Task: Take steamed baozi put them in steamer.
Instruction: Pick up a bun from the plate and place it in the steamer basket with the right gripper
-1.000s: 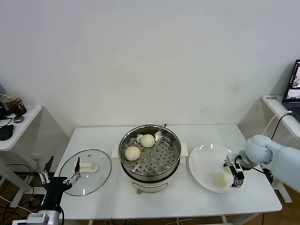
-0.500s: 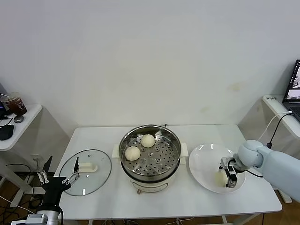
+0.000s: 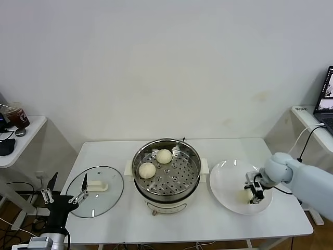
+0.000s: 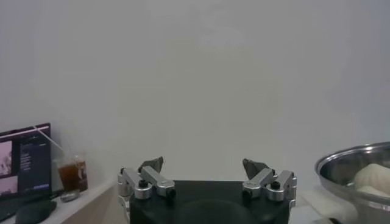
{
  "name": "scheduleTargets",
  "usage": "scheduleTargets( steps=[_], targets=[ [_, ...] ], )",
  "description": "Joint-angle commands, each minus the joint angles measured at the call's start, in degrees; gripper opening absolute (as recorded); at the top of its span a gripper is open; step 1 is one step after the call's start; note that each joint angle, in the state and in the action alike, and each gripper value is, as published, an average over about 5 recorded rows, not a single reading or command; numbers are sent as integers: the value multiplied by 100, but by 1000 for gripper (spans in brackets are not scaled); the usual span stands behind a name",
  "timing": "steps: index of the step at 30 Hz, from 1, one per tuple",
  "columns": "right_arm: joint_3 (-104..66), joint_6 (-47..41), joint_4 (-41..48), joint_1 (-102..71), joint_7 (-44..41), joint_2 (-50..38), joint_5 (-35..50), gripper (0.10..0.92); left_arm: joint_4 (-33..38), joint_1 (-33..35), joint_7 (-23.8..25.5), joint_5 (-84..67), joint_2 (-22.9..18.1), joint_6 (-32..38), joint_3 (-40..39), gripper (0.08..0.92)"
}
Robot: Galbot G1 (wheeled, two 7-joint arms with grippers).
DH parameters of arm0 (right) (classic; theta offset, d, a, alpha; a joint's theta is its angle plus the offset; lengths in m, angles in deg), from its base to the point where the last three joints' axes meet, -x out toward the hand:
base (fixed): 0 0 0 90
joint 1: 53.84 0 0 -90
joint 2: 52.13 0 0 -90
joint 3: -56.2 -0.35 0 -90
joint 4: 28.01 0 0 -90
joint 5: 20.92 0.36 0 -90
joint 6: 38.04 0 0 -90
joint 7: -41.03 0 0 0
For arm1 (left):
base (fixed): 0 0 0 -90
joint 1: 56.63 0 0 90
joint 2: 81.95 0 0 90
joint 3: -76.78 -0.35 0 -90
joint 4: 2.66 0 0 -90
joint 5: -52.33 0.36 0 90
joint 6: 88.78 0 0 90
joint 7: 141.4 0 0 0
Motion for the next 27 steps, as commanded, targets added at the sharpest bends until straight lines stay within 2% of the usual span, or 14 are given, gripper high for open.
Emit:
scheduleTargets(
  steps=[1, 4, 7, 11, 17, 22, 27],
  targets=[
    [56, 473, 69, 1549, -1076, -85, 469, 553, 10, -33, 4, -17, 18, -8, -15, 823],
    [136, 826, 224, 2354, -1442, 104, 843, 558, 7, -55, 6, -35, 39, -7, -17, 823],
    [393, 1186, 349, 3205, -1465, 501, 1097, 560, 12, -82, 6, -55, 49, -6, -17, 823],
    [862, 1713, 326, 3998, -1216, 1248, 1406, 560, 25, -98, 6, -67, 51, -5, -13, 823],
    [1788, 2402, 8, 4294, -688, 2565, 1745, 560, 24, -113, 2, -60, 29, 1, -4, 823],
    [2398, 2939, -81, 4006, -474, 3653, 1591, 560, 25, -83, 0, -52, 4, 20, 31, 823],
    [2771, 3546, 83, 3599, -318, 4202, 931, 560, 36, -68, 1, -61, -7, 25, 116, 823]
  ],
)
